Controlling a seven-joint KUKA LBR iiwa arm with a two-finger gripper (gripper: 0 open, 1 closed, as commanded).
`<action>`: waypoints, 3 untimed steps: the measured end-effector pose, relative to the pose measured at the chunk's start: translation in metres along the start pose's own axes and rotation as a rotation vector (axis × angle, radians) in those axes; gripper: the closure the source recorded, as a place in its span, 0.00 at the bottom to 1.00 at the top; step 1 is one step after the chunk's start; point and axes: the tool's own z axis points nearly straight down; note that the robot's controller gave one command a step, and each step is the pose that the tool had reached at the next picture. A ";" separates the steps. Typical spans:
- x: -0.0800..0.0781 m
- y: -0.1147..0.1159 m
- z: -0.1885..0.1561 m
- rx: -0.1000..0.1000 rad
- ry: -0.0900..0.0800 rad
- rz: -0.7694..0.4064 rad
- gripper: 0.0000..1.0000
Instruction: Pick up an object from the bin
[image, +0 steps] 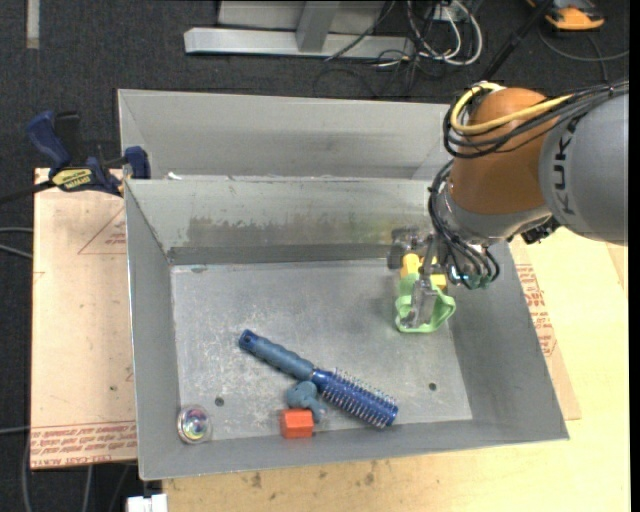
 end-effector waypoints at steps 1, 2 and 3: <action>-0.016 -0.086 0.094 -0.005 -0.016 0.056 0.00; -0.019 -0.084 0.091 -0.006 -0.023 0.055 0.00; -0.029 -0.099 0.090 -0.008 -0.002 0.048 0.00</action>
Offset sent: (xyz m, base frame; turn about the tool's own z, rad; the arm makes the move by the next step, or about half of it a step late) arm 0.0125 -0.0848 -0.0943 0.0455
